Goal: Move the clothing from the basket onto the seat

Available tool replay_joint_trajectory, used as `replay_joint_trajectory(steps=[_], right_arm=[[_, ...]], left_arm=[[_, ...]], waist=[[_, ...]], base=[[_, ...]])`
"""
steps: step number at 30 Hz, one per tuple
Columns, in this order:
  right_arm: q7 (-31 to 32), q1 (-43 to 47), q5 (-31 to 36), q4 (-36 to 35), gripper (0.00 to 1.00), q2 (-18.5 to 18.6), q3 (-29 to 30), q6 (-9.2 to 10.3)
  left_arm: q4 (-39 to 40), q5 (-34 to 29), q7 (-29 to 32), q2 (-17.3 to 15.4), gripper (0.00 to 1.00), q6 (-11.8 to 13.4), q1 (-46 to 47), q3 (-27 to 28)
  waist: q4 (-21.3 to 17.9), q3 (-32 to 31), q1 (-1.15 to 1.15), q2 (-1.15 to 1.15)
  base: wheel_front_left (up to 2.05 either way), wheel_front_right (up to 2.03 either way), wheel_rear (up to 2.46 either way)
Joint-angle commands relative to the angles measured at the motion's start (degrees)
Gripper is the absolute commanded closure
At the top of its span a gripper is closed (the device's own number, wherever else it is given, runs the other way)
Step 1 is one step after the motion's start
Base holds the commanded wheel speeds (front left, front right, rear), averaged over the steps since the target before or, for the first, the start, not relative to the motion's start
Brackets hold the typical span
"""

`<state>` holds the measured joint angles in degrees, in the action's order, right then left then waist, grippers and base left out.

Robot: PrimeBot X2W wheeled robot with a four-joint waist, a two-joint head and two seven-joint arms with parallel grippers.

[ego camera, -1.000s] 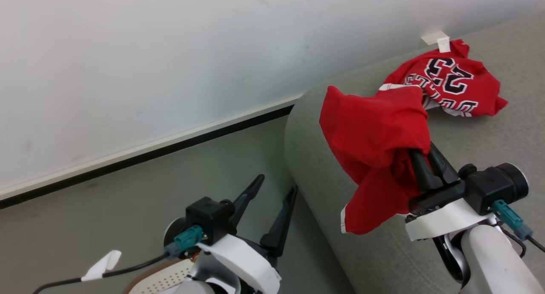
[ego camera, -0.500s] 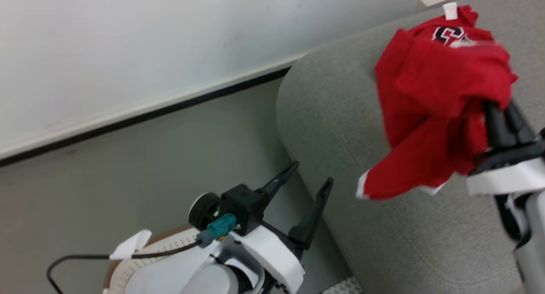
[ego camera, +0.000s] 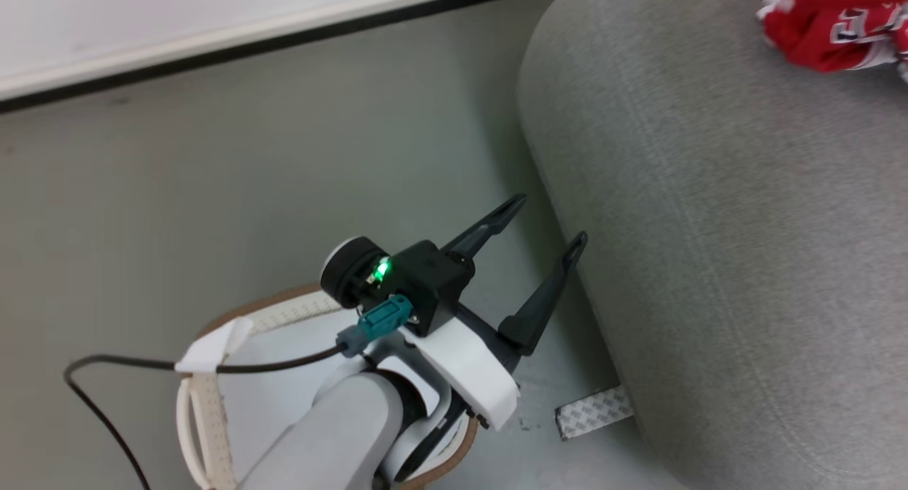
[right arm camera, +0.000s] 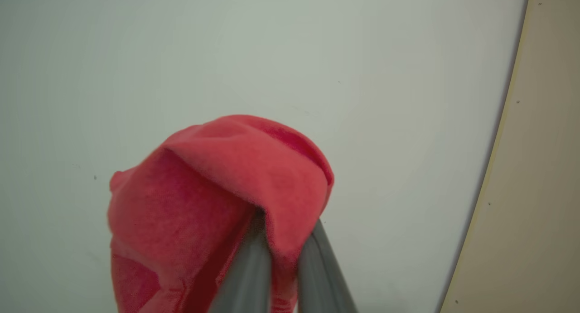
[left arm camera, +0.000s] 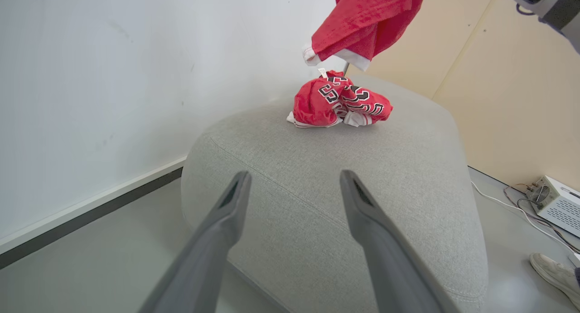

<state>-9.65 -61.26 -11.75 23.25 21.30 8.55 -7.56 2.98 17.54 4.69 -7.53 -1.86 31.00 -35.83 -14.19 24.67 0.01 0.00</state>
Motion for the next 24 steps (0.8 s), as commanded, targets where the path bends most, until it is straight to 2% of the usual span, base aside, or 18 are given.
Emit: replay_joint_trajectory(steps=[1, 4, 7, 14, 16, 17, 18, 19, 24], right_arm=[[0.6, -2.26, 1.54, 1.35, 1.0, 1.74, 1.73, 0.15], [1.41, -5.98, 4.73, 5.99, 1.0, 4.55, 5.93, 0.15], [0.76, -7.38, 8.96, 11.07, 1.0, 5.86, 11.55, 0.15], [-3.34, -0.85, 18.86, 22.69, 1.0, 1.86, 29.85, 0.15], [-4.34, 1.33, 22.22, 24.28, 0.75, -0.42, 34.93, 0.15], [-4.73, 2.22, 23.59, 24.82, 0.6, -1.58, 37.14, 0.15], [-4.97, 3.02, 25.02, 25.18, 0.1, -2.76, 39.0, 0.15], [-5.12, 3.52, 26.19, 25.5, 0.0, -3.69, 40.61, 0.15], [-5.53, 4.57, 29.35, 24.3, 0.0, -6.94, 43.88, 0.15]], left_arm=[[0.37, -0.89, -0.29, -0.03, 0.0, -0.35, 1.23, 0.08], [0.49, -0.84, -0.76, 0.2, 0.0, -0.62, 2.69, 0.06], [0.45, -0.35, -1.06, 0.43, 0.0, -0.92, 3.48, 0.01], [-1.02, 0.73, -2.52, 0.51, 0.0, -0.4, 1.95, 0.01], [-1.52, 1.47, -3.14, 0.45, 0.0, -0.13, 0.83, 0.31], [-1.62, 1.65, -3.58, 0.39, 0.0, 0.04, 0.39, 0.64], [-1.81, 1.88, -3.93, 0.13, 0.0, 0.15, -0.06, 0.82], [-1.9, 2.15, -4.08, -0.05, 0.0, 0.25, -0.58, 0.84], [-2.03, 2.63, -5.09, -1.11, 0.0, 0.79, -2.09, 1.58]], waist=[[2.79, 3.52, -0.01, 0.0], [4.32, 5.76, -0.01, 0.0], [5.41, 7.62, -0.01, 0.0], [6.34, 7.91, -0.01, 0.0], [6.08, 7.11, -0.01, 0.0], [5.96, 6.74, -0.01, 0.0], [5.79, 6.25, -0.01, 0.0], [5.65, 5.83, -0.01, 0.0], [4.76, 3.47, -0.01, 0.0]], base=[[0.0, 0.0, 0.0], [0.0, 0.0, 0.0], [0.0, 0.0, 0.0], [0.0, 0.0, 0.0], [0.0, 0.0, 0.0], [0.0, 0.0, 0.0], [0.0, 0.0, 0.0], [0.0, 0.0, 0.0], [0.0, 0.0, 0.0]])
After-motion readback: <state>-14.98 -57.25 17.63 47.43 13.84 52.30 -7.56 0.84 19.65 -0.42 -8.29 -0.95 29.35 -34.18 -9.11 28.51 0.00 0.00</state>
